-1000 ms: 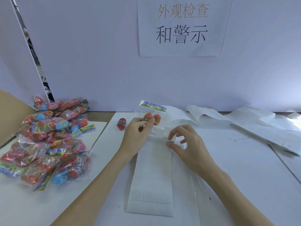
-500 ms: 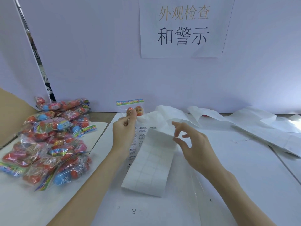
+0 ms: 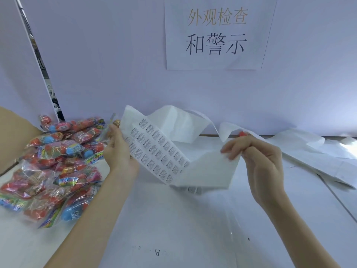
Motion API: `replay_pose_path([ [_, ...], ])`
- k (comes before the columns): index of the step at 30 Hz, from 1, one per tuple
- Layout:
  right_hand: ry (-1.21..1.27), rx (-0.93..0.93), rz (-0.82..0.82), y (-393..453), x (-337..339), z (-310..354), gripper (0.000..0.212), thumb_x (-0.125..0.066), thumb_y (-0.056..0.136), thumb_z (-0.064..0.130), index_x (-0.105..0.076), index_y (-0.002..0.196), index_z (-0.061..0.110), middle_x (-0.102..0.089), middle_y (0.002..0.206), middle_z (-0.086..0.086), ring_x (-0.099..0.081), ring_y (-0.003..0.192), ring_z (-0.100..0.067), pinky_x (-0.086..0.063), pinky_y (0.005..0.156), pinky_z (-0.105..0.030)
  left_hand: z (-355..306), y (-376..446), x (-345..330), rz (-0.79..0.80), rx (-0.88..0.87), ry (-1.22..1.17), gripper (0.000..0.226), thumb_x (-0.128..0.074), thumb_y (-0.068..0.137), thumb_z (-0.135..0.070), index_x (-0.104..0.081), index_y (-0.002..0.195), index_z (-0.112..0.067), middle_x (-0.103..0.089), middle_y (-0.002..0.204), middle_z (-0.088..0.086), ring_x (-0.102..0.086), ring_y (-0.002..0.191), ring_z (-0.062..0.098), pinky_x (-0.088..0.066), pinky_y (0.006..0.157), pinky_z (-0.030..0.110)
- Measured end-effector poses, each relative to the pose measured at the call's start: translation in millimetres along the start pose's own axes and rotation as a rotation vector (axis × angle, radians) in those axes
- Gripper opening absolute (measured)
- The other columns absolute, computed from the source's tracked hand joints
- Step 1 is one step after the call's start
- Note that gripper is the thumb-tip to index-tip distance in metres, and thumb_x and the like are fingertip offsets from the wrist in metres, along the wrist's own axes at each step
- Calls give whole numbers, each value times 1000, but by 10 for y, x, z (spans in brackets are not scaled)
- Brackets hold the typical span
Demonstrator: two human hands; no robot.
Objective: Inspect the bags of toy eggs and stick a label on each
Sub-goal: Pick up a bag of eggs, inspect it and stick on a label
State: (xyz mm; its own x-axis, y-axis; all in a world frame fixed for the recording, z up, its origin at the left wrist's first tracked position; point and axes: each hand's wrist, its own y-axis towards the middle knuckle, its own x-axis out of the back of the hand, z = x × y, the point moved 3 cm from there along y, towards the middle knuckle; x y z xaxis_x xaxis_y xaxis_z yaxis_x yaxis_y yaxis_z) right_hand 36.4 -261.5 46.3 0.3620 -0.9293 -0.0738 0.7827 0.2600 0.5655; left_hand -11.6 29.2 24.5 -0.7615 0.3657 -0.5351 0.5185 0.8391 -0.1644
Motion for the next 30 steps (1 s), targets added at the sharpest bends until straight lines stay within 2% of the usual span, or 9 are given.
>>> replay_pose_path([
  [4,-449,-79,229,-75,-75,-93,30,-41,68,10,-63,51,18,-62,56,-2,-52,58,-21,-38,58,-34,23,-62,-30,8,-40,-30,42,-60,99,-57,-73,81,-21,-79,75,-9,-78,70,13,-59,51,28],
  [8,-648,-225,502,-139,-165,-235,32,-38,71,22,-63,53,11,-56,53,1,-43,54,-7,-32,55,-22,102,-105,-108,136,14,-29,32,-56,101,-55,-75,102,-30,-80,105,-10,-77,94,9,-65,74,33],
  [11,-638,-380,597,-189,-239,-351,34,-41,72,27,-62,58,5,-54,62,-13,-41,61,-12,-34,63,-34,133,-192,-185,249,7,30,36,-55,103,-55,-82,97,-32,-79,110,-11,-75,103,7,-64,81,29],
  [14,-367,-523,638,-242,-315,-359,39,-45,86,30,-72,67,8,-72,72,-3,-61,65,-14,-45,67,-31,162,-326,-272,406,-113,131,37,-55,102,-58,-85,96,-37,-76,120,-16,-69,116,2,-56,94,21],
  [16,-168,-562,531,-234,-319,-335,48,-45,99,37,-73,77,3,-77,83,-14,-72,64,-27,-52,60,-32,187,-390,-301,473,-223,220,48,-58,95,-68,-83,92,-27,-72,120,-16,-66,111,1,-48,100,25],
  [18,-178,-477,311,-185,-274,-339,48,-51,104,44,-67,81,5,-77,81,-12,-73,62,-32,-53,54,-36,231,-413,-309,494,-307,332,56,-60,90,-73,-79,80,-22,-67,108,-11,-61,93,3,-45,87,22],
  [21,-379,-220,16,-140,-215,-318,15,-68,100,31,-60,93,21,-72,88,5,-71,72,-17,-53,56,-32,314,-442,-310,557,-400,501,45,-59,93,-64,-81,78,-28,-64,108,-5,-62,92,4,-47,85,26],
  [25,-488,-141,39,-124,-261,-350,20,-79,90,26,-62,100,27,-67,98,13,-66,89,-10,-51,65,-21,419,-503,-315,629,-414,600,37,-62,95,-59,-83,84,-31,-60,111,-8,-61,102,4,-47,90,33],
  [30,-455,-251,77,-141,-267,-421,15,-73,96,21,-70,82,16,-74,83,10,-69,83,-6,-47,67,-15,430,-544,-333,592,-503,688,41,-60,87,-62,-82,90,-28,-53,114,-14,-60,93,-4,-44,77,11],
])
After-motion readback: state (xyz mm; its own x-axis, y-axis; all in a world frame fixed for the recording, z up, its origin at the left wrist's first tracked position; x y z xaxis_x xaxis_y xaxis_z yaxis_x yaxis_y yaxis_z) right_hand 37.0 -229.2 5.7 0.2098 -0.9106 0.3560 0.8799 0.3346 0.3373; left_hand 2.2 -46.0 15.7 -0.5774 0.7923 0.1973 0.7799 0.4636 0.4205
